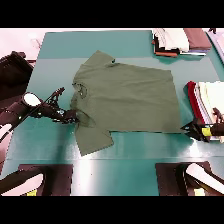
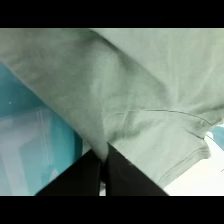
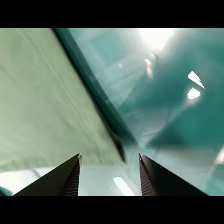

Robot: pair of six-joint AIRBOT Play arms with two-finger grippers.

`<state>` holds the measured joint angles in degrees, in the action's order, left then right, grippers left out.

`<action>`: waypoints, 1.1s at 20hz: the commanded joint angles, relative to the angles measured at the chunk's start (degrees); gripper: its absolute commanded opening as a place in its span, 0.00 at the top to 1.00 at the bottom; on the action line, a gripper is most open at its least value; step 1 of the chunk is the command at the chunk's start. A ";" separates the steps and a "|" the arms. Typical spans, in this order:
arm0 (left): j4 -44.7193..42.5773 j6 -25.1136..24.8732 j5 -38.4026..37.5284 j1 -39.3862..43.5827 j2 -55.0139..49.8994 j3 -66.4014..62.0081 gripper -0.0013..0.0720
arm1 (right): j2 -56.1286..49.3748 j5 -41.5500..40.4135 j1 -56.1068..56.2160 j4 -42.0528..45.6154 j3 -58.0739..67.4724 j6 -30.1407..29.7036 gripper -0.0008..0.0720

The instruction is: Fold the shirts.

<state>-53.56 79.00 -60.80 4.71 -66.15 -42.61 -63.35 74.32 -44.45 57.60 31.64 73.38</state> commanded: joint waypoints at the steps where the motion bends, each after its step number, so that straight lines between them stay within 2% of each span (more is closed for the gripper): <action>1: -0.09 0.02 0.09 0.02 0.02 -0.11 0.94 | -3.32 -6.08 5.55 -4.33 -0.90 0.02 0.55; 2: -0.24 0.04 -0.02 0.00 0.04 -0.20 0.94 | -3.32 -7.85 7.43 -5.03 -0.90 -0.39 0.69; 5: -0.44 0.66 -0.28 0.00 1.57 -2.03 0.94 | 0.96 -10.86 12.76 -5.38 -0.52 -3.08 0.96; 9: -4.26 4.61 -0.72 -0.59 10.29 -11.26 0.94 | 10.99 -9.31 18.03 -5.55 10.21 -3.21 0.96; 14: -14.64 9.68 -1.09 -0.57 21.70 -37.42 0.94 | 19.80 -10.91 22.23 -5.11 38.71 -3.10 0.96; 18: -18.49 9.44 -0.17 -0.57 23.06 -62.38 0.94 | 20.72 -9.42 22.23 -2.43 61.22 -1.46 0.96; 22: -18.71 9.46 2.45 -0.57 23.06 -74.86 0.95 | 16.33 0.26 22.23 6.14 80.35 4.35 0.96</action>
<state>-70.57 88.23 -60.05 4.21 -43.55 -107.87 -44.82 68.29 -22.37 57.95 98.74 74.04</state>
